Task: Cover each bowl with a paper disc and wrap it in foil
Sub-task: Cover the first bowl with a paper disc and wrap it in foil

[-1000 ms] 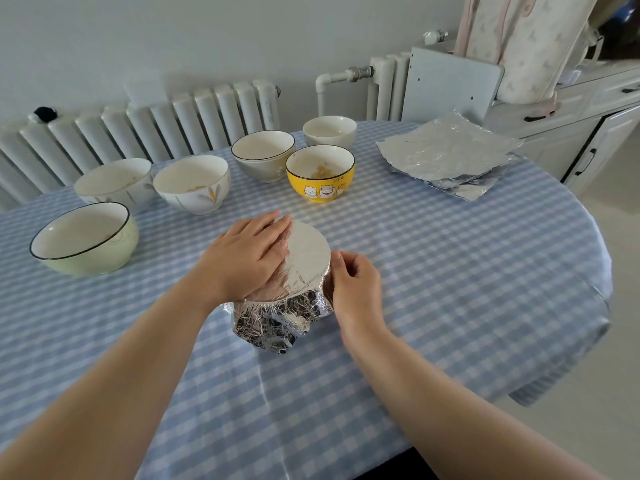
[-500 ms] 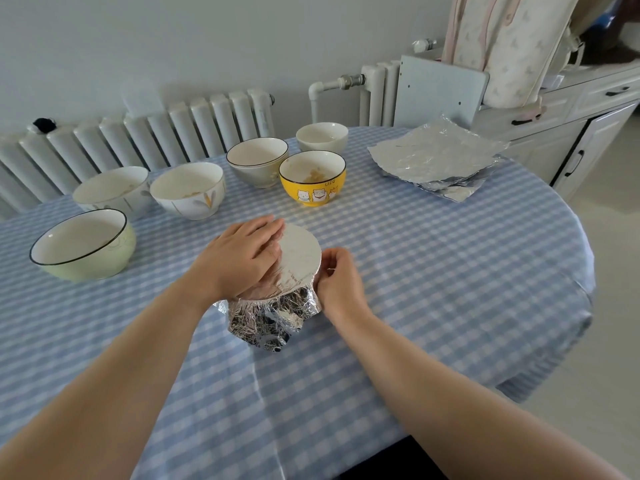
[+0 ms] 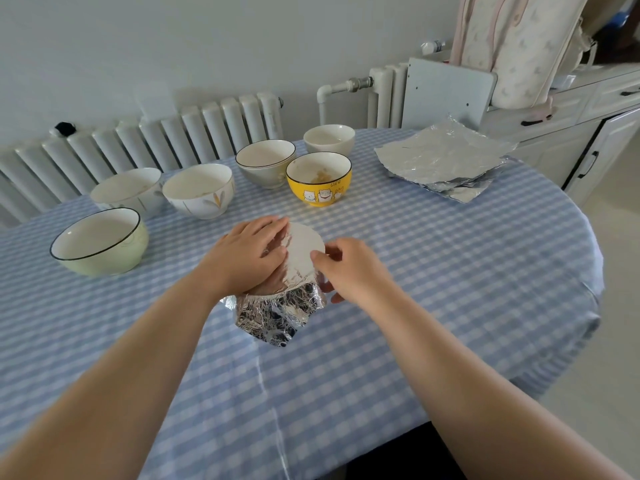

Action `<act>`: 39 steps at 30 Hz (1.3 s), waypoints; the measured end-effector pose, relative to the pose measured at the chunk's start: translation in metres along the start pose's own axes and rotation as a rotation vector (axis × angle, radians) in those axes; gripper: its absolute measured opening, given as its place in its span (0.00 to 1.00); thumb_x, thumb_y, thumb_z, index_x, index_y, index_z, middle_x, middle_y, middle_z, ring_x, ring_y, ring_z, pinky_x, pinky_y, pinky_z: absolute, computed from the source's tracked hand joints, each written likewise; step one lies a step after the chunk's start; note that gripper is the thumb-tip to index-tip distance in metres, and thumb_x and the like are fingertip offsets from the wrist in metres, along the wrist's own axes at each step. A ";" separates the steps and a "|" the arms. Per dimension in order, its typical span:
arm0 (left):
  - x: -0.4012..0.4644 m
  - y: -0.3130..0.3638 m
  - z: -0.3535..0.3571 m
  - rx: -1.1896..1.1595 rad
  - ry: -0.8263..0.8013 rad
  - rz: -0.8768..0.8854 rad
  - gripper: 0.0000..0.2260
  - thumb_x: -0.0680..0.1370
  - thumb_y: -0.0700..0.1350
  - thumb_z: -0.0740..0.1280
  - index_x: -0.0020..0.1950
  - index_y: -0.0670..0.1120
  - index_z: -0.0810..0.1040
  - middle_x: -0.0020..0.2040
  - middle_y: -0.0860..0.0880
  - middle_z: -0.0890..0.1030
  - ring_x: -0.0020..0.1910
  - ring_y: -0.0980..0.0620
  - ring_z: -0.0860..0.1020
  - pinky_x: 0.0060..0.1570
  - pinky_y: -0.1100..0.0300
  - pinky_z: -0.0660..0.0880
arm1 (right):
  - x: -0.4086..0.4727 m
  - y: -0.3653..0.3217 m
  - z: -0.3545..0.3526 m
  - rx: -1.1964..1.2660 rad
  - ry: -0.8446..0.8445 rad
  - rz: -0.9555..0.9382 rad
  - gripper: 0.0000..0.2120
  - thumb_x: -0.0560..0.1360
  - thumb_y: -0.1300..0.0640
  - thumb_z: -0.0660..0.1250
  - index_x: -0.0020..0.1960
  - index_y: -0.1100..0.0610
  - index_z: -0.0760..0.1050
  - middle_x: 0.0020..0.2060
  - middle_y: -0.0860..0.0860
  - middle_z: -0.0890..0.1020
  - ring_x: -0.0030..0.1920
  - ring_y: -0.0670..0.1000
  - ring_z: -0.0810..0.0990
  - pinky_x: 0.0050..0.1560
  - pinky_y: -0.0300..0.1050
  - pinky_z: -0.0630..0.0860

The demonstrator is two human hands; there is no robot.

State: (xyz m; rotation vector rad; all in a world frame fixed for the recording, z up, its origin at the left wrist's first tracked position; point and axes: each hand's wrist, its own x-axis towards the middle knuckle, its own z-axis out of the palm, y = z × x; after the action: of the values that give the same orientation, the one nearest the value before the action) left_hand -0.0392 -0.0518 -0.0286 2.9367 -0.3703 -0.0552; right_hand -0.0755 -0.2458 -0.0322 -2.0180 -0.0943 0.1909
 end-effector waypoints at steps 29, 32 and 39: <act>-0.035 0.018 0.002 0.061 -0.099 0.103 0.55 0.55 0.85 0.33 0.79 0.62 0.41 0.79 0.58 0.38 0.79 0.54 0.37 0.77 0.49 0.39 | 0.035 0.036 0.016 0.496 0.139 -0.069 0.09 0.79 0.52 0.67 0.43 0.47 0.84 0.38 0.48 0.86 0.40 0.46 0.84 0.45 0.46 0.78; -0.035 0.019 0.000 0.059 -0.118 0.109 0.58 0.53 0.86 0.36 0.79 0.61 0.40 0.79 0.57 0.38 0.78 0.55 0.35 0.77 0.49 0.38 | 0.035 0.037 0.021 0.655 0.132 0.019 0.09 0.78 0.52 0.68 0.45 0.53 0.85 0.39 0.54 0.86 0.42 0.51 0.83 0.47 0.51 0.79; -0.036 0.021 0.001 0.050 -0.106 0.086 0.56 0.55 0.86 0.40 0.80 0.61 0.41 0.80 0.57 0.38 0.78 0.56 0.36 0.77 0.49 0.39 | 0.041 0.047 0.024 0.770 0.117 0.187 0.09 0.76 0.54 0.72 0.38 0.54 0.82 0.32 0.52 0.84 0.35 0.54 0.81 0.46 0.55 0.77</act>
State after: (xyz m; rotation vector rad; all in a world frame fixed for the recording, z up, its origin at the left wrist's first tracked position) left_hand -0.0791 -0.0632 -0.0248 2.9704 -0.5208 -0.1926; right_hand -0.0407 -0.2387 -0.0885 -1.2621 0.2164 0.1897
